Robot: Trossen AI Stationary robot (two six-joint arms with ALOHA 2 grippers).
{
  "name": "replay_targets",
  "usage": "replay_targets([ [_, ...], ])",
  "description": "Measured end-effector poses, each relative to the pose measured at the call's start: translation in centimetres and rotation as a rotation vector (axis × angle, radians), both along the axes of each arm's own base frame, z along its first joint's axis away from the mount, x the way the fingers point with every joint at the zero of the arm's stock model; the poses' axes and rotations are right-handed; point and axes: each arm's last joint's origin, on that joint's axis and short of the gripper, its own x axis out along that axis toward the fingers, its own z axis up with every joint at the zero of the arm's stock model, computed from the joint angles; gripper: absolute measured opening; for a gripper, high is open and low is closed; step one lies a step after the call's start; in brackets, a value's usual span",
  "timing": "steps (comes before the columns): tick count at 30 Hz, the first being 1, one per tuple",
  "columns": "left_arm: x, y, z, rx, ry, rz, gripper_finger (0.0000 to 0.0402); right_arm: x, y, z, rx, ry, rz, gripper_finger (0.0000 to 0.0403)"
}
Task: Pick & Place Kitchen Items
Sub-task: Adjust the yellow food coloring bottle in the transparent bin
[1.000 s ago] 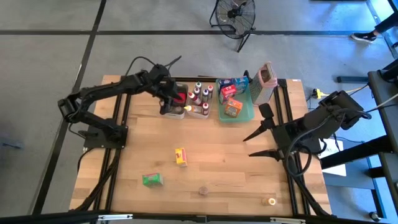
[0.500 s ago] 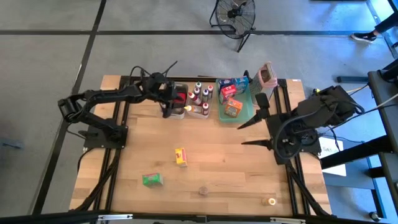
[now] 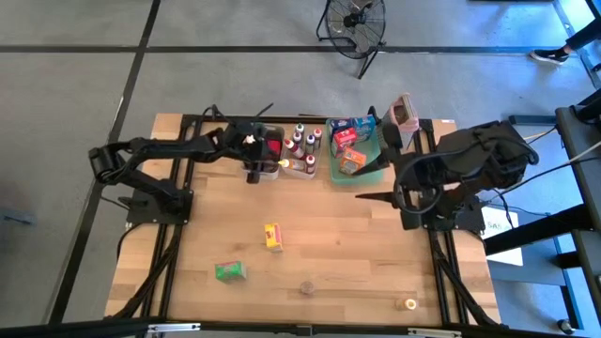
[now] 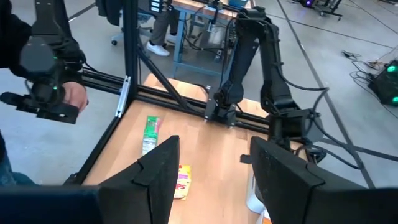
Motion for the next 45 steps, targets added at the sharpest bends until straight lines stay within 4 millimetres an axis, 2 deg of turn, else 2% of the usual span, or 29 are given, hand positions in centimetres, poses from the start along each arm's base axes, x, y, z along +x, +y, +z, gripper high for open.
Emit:
replay_targets([
  [10, 0.6, 0.0, -1.3, 0.011, 0.058, 0.029, 0.0151, 0.1, -0.3, 0.0, 0.000, 0.001, -0.011, 0.0199],
  [21, 0.7, 0.1, -1.3, 0.063, 0.061, 0.024, 0.0149, 0.1, -0.3, -0.1, -0.006, 0.015, -0.011, 0.0199],
  [29, 1.3, 0.2, -2.3, 0.072, 0.074, 0.023, 0.0143, 0.1, -0.3, -0.1, -0.019, 0.013, -0.005, 0.0199],
  [45, 1.6, 0.0, -2.3, 0.101, 0.074, 0.035, 0.0143, 0.0, -0.3, -0.2, -0.029, 0.018, -0.003, 0.0199],
])
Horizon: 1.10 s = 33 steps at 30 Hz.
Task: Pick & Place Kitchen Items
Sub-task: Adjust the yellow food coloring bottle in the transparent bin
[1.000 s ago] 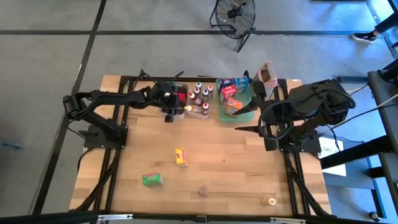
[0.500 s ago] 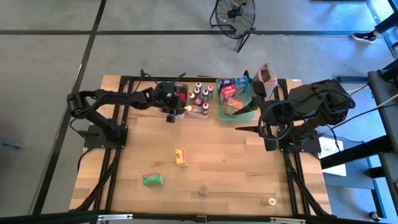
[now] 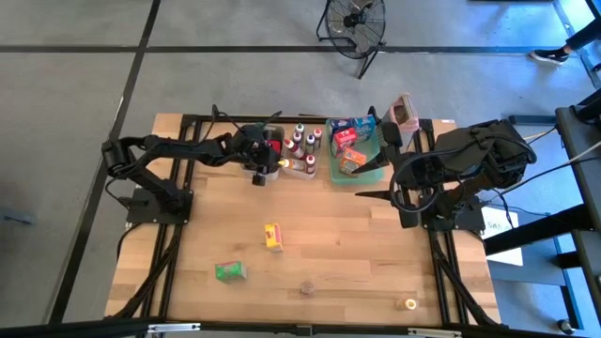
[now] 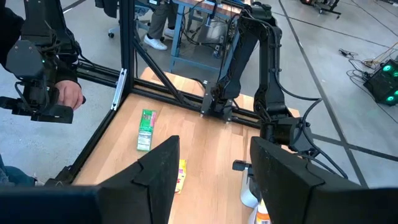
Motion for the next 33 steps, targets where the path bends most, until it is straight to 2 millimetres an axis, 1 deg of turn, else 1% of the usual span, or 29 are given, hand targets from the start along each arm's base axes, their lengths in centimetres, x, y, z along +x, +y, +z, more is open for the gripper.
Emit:
replay_targets([
  [13, 0.00, 0.00, 0.00, 0.007, 0.002, -0.004, 0.0139, 0.00, -0.01, -0.01, -0.015, -0.001, 0.004, 0.0199],
  [23, -0.02, -0.01, -0.04, 0.025, 0.012, -0.022, 0.0087, 0.00, -0.01, -0.01, -0.015, -0.001, 0.004, 0.0200],
  [33, -0.01, -0.05, -0.04, 0.025, 0.014, -0.024, 0.0053, 0.00, -0.01, -0.01, -0.015, -0.001, 0.004, 0.0200],
])
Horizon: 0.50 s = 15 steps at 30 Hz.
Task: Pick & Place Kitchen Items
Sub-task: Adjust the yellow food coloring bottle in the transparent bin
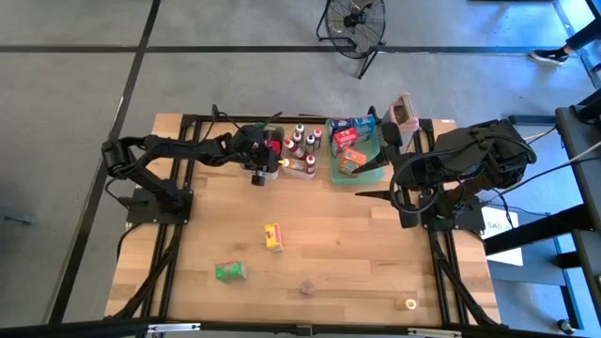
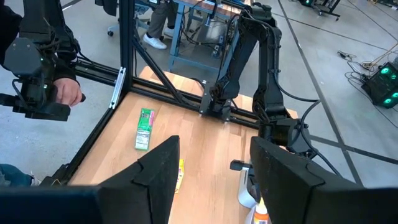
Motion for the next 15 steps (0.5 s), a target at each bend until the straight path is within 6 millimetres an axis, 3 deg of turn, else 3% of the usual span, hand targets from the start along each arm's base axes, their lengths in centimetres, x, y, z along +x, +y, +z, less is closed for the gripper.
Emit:
replay_targets([
  [15, 0.21, -0.67, -0.18, 0.015, 0.036, 0.022, 0.0028, 0.03, 0.01, 0.07, -0.006, -0.008, 0.005, 0.0199],
])
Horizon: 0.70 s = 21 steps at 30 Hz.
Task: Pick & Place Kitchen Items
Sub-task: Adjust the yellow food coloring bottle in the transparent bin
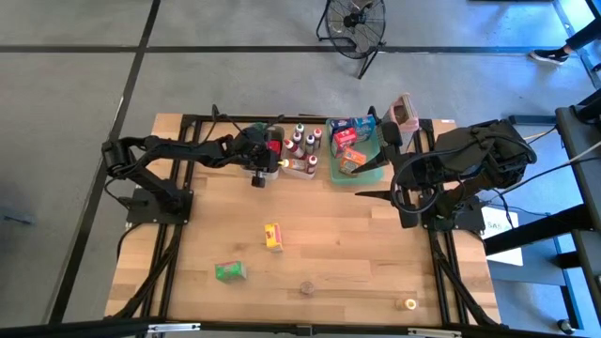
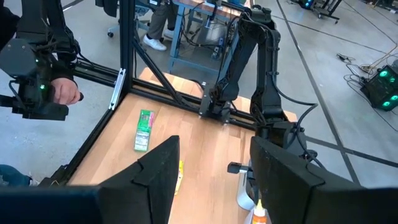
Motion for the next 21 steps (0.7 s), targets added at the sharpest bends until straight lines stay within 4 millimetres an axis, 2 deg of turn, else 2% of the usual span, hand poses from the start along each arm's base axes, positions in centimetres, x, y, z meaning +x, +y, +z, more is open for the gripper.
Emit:
replay_targets([
  [7, 0.3, -0.1, 0.3, -0.004, 0.022, 0.017, 0.0028, 0.0, 0.0, 0.0, -0.001, 0.000, 0.001, 0.0199],
  [21, 1.5, 0.7, 3.7, 0.024, 0.118, 0.023, 0.0023, 0.0, 0.0, 0.0, -0.002, 0.001, 0.003, 0.0199],
])
